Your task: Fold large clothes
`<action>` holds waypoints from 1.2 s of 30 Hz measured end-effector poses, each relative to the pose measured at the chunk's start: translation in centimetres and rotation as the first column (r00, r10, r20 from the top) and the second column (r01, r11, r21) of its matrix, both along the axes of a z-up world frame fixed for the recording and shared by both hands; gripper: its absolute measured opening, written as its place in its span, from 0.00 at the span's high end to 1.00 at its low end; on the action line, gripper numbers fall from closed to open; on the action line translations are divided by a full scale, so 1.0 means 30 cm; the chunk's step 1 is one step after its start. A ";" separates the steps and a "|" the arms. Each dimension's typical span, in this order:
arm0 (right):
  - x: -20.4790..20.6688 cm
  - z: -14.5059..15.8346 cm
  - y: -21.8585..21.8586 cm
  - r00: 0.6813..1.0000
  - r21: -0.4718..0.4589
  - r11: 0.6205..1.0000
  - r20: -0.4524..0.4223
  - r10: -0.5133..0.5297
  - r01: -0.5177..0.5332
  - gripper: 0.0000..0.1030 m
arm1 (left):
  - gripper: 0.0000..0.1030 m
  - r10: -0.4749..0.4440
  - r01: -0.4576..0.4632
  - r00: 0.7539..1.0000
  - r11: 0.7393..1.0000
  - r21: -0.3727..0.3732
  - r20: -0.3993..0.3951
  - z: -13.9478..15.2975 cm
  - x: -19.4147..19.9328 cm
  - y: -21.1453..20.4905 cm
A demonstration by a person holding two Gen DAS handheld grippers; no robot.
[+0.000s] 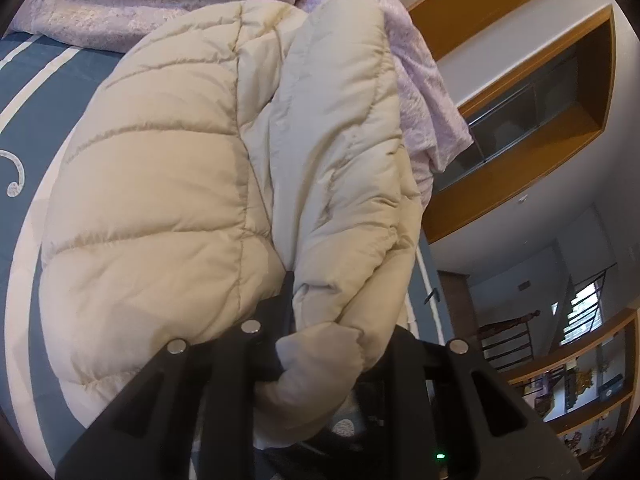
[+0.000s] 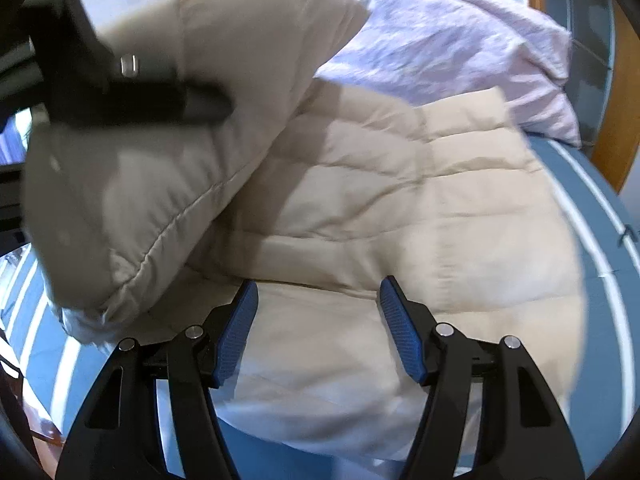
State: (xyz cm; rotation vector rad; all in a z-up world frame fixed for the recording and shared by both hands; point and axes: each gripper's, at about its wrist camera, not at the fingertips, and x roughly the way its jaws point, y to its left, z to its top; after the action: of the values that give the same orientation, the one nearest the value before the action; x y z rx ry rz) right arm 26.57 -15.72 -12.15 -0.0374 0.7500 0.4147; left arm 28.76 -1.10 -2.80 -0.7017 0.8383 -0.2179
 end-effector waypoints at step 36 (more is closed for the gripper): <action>0.024 -0.065 -0.267 0.986 -0.007 0.990 -0.089 -0.141 0.141 0.37 | 0.39 -0.119 0.114 0.993 0.956 0.271 -0.001 0.078 -0.047 -0.272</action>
State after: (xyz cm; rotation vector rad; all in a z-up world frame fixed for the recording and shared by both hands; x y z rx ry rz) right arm 27.29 -23.74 -14.10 0.0333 0.8358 0.2827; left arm 27.34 -9.25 -0.45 -0.3940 0.8757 -0.2094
